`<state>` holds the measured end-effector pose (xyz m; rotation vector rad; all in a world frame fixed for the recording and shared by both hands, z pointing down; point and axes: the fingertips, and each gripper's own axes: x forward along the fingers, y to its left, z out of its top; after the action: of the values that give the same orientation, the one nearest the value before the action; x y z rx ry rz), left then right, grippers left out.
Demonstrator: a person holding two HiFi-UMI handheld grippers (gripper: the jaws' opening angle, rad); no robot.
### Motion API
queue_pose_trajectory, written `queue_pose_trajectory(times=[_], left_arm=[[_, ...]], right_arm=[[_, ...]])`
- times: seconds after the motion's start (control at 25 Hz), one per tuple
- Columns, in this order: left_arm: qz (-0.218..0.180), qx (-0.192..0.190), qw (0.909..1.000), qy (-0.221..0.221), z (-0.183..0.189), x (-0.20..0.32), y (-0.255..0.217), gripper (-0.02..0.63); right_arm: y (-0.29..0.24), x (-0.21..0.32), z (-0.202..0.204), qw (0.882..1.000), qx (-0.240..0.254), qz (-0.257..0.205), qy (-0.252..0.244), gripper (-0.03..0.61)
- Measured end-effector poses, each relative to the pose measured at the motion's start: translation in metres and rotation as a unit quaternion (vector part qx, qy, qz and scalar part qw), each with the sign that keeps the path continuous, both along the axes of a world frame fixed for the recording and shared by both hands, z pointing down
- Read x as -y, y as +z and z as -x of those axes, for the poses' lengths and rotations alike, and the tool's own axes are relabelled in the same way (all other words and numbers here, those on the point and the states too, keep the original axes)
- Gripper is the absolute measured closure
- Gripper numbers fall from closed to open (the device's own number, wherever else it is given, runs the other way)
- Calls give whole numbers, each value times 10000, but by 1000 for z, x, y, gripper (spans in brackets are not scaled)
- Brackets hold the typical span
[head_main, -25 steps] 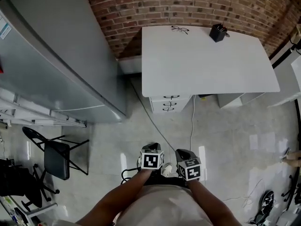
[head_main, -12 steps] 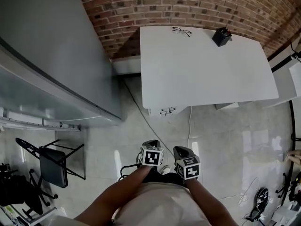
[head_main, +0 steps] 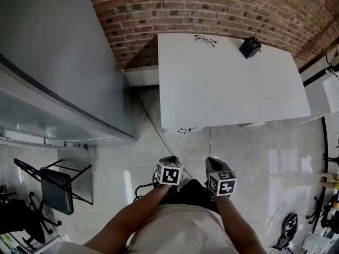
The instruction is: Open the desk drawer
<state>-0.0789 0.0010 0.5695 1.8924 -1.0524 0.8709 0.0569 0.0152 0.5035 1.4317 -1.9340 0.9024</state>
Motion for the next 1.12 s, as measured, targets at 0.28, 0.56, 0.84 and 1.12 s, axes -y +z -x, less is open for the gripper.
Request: queue_pose_trajectory(times=[0.28,0.56,0.84,1.12], left_arm=[[-152,118,9998,100,-4,9,-2,607],[-607,275,9965,508,-27,25,-17,607],[-975,968,9865,888,-40,44,-14,607],[-1402,1418,9667,1605,-63,61,-1,607]], right_arm=[[6,13,2,9997,172,181,-55,563],[18,26,12,9949,296,417,-868,563],[14,21,12,9878,402,429,-1443,563],[13,11,-2,9868,354,201,-1566,563]])
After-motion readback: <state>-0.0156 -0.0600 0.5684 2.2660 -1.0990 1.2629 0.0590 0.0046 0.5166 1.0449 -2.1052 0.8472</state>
